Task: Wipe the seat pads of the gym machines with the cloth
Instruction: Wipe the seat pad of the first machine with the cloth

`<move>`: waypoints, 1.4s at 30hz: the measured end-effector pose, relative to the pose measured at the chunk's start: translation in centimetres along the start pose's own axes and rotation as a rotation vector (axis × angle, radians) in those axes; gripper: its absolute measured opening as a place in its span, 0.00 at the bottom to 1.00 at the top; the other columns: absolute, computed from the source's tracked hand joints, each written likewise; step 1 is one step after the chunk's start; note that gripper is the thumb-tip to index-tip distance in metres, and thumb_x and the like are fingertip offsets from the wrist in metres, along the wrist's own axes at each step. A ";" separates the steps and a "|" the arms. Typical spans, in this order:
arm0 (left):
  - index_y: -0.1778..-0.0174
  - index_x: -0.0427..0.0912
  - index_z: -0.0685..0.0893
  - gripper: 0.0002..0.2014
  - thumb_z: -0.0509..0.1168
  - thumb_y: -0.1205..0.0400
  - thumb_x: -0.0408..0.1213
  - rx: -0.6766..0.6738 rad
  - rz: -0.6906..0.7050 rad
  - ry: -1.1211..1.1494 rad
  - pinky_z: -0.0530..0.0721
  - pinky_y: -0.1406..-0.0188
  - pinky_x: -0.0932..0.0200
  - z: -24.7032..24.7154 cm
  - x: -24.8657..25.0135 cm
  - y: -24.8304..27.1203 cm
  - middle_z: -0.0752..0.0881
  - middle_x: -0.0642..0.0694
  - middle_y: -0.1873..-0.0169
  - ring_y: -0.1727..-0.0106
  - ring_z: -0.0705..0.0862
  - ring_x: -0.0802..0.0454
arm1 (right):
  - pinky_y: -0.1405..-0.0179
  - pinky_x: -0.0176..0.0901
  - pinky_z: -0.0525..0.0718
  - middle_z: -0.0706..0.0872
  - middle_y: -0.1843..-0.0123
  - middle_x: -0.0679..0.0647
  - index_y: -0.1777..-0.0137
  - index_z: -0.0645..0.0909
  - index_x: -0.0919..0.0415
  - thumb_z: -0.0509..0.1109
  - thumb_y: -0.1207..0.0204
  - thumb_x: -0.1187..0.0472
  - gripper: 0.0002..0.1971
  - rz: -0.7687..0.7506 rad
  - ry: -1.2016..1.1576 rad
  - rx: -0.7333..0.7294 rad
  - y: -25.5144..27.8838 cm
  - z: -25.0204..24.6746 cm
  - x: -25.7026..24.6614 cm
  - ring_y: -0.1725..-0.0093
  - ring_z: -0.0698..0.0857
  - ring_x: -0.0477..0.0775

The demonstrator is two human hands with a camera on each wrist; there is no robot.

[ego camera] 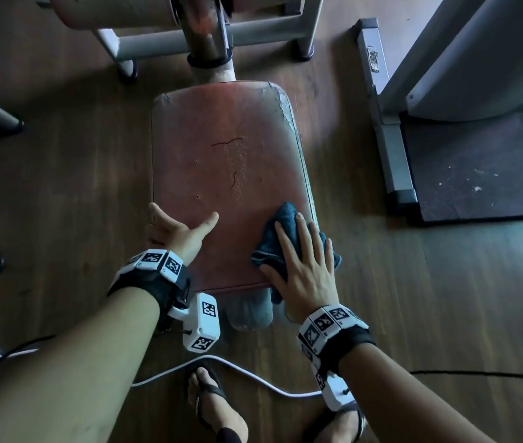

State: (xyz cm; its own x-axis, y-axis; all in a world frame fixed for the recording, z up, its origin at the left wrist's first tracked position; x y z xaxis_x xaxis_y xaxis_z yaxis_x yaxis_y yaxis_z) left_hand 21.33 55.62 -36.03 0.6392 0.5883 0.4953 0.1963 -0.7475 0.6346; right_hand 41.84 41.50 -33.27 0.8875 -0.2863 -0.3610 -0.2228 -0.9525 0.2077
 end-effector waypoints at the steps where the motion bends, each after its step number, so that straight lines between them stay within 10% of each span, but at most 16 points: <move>1: 0.22 0.57 0.23 0.75 0.62 0.53 0.85 -0.021 0.001 -0.008 0.45 0.19 0.32 0.1 -0.1 -0.1 0.39 0.36 0.17 0.16 0.40 0.41 | 0.18 0.67 0.50 0.43 0.13 0.50 0.15 0.47 0.41 0.47 0.22 0.29 0.37 0.010 -0.011 0.010 -0.1 0.1 0.1 0.14 0.42 0.56; 18: 0.26 0.60 0.19 0.72 0.72 0.44 0.76 -0.019 -0.043 -0.147 0.48 0.22 0.27 0.3 0.1 0.1 0.34 0.34 0.19 0.17 0.40 0.34 | 0.40 0.52 0.80 0.67 0.23 0.53 0.16 0.43 0.38 0.68 0.30 0.33 0.48 0.342 -0.426 0.033 -8.0 -1.7 3.3 0.33 0.79 0.60; 33: 0.23 0.55 0.20 0.72 0.71 0.42 0.75 0.033 -0.084 -0.239 0.49 0.22 0.28 0.1 0.7 0.7 0.38 0.32 0.18 0.18 0.45 0.31 | 0.37 0.54 0.80 0.68 0.25 0.54 0.15 0.48 0.44 0.66 0.21 0.45 0.39 0.423 -0.544 0.032 -4.0 -0.9 3.3 0.32 0.77 0.58; 42: 0.22 0.53 0.21 0.72 0.70 0.42 0.75 0.044 -0.075 -0.250 0.49 0.22 0.29 0.1 0.9 0.9 0.37 0.33 0.18 0.18 0.45 0.32 | 0.40 0.36 0.68 0.66 0.23 0.54 0.15 0.46 0.46 0.65 0.19 0.50 0.39 0.460 -0.623 -0.090 -4.5 -2.1 3.4 0.30 0.74 0.53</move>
State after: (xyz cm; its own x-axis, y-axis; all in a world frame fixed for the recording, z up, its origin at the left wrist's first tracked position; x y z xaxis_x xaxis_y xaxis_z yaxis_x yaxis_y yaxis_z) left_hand 22.13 55.45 -35.06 0.7846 0.5520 0.2824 0.2785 -0.7207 0.6349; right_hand 46.69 45.00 -33.49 0.3180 -0.6816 -0.6590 -0.4564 -0.7193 0.5237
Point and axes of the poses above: each hand's wrist, its own y-axis away from the middle knuckle, its own z-axis out of the palm, x = y × z, the point moved 4 cm from there along -y, towards the middle knuckle
